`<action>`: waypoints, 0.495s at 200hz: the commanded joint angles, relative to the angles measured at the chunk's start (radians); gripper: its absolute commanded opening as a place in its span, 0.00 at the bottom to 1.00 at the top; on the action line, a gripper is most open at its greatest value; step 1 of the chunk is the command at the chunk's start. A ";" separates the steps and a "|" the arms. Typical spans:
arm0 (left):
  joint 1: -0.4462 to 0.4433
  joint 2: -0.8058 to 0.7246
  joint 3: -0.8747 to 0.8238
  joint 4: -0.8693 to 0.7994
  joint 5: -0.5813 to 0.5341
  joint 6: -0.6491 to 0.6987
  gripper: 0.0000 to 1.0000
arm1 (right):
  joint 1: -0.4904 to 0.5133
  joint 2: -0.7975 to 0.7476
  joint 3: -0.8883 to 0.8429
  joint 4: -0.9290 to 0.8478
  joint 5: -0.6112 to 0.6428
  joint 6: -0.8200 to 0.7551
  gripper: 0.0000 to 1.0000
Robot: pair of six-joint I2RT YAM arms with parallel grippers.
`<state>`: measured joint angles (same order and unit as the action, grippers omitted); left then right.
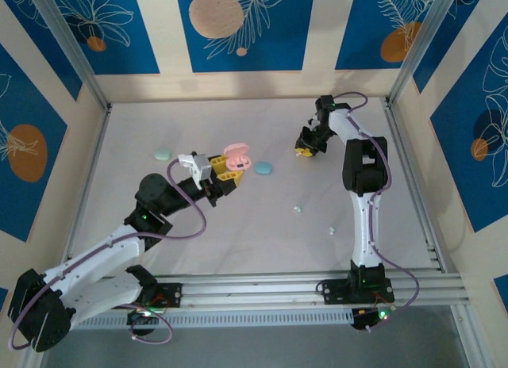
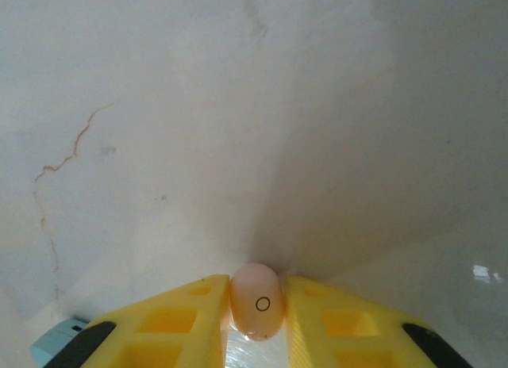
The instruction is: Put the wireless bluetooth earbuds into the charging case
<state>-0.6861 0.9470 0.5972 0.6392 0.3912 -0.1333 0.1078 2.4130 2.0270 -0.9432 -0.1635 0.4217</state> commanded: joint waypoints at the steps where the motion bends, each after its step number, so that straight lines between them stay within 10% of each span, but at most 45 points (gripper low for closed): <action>1: -0.010 -0.010 0.001 0.025 -0.004 -0.017 0.33 | 0.016 0.027 0.029 -0.043 0.004 -0.010 0.22; 99: -0.011 -0.012 0.002 -0.060 -0.031 0.063 0.33 | 0.077 -0.403 -0.208 0.004 -0.027 -0.071 0.21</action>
<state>-0.6861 0.9470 0.5972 0.6033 0.3836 -0.1173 0.1528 2.2459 1.8885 -0.9413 -0.1562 0.3840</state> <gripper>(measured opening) 0.329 0.208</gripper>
